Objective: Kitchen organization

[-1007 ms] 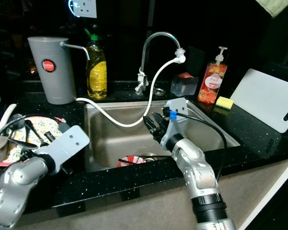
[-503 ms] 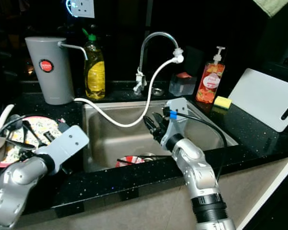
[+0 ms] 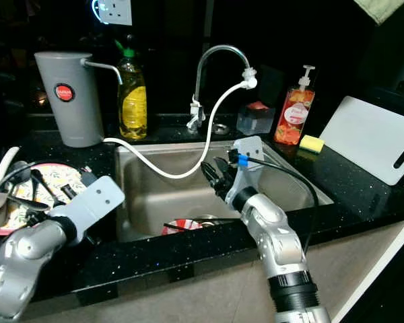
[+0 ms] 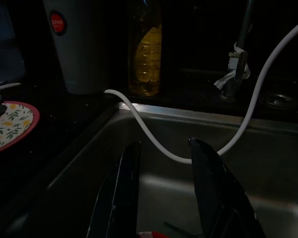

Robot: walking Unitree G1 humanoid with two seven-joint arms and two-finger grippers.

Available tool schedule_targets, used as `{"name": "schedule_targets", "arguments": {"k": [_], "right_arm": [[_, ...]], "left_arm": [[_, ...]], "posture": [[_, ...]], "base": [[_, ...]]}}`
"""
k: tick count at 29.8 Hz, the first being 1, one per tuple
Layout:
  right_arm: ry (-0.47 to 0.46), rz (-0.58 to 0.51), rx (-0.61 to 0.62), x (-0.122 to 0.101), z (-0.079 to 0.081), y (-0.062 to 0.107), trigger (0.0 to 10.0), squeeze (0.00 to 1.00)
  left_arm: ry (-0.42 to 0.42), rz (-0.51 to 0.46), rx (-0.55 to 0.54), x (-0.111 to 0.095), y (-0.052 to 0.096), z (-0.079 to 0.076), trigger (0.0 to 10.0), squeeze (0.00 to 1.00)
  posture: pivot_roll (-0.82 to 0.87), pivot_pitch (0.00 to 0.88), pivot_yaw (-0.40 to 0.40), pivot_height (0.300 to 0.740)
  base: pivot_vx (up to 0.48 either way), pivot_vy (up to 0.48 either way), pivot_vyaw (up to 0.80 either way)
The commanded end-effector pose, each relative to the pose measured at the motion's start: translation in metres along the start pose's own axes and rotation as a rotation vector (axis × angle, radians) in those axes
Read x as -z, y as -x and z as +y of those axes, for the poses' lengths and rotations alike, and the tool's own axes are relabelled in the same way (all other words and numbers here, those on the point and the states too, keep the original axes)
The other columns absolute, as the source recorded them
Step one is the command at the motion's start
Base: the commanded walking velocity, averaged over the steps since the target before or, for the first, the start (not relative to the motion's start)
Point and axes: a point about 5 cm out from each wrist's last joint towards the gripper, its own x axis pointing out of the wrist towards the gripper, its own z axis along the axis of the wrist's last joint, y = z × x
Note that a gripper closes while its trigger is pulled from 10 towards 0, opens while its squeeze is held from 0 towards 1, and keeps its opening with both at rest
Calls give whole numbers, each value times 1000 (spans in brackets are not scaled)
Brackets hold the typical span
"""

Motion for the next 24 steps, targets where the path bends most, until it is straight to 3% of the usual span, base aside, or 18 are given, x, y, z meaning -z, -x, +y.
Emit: {"name": "schedule_targets", "arguments": {"k": [1,10,14,18,24], "right_arm": [[4,-25,31,-6,-8,6,10000,0],[-12,-26,14,-5,-4,4,10000,0],[-6,-30,-1,-8,-4,1,10000,0],[-1,-30,1,-10,-5,3,10000,0],[9,-29,11,-11,-7,6,10000,0]], "left_arm": [[7,11,36,3,3,-7,10000,0],[6,5,37,-1,1,-10,10000,0],[-113,-55,-7,-17,5,-17,10000,0],[-67,-7,-33,-13,6,-18,10000,0],[29,29,30,-5,-1,-19,10000,0]], "posture": [[77,35,-86,740],[102,50,-110,740],[94,43,-119,740],[80,41,-120,740],[55,32,-105,740]], "base": [[0,0,0],[0,0,0],[0,0,0],[0,0,0],[0,0,0]]}}
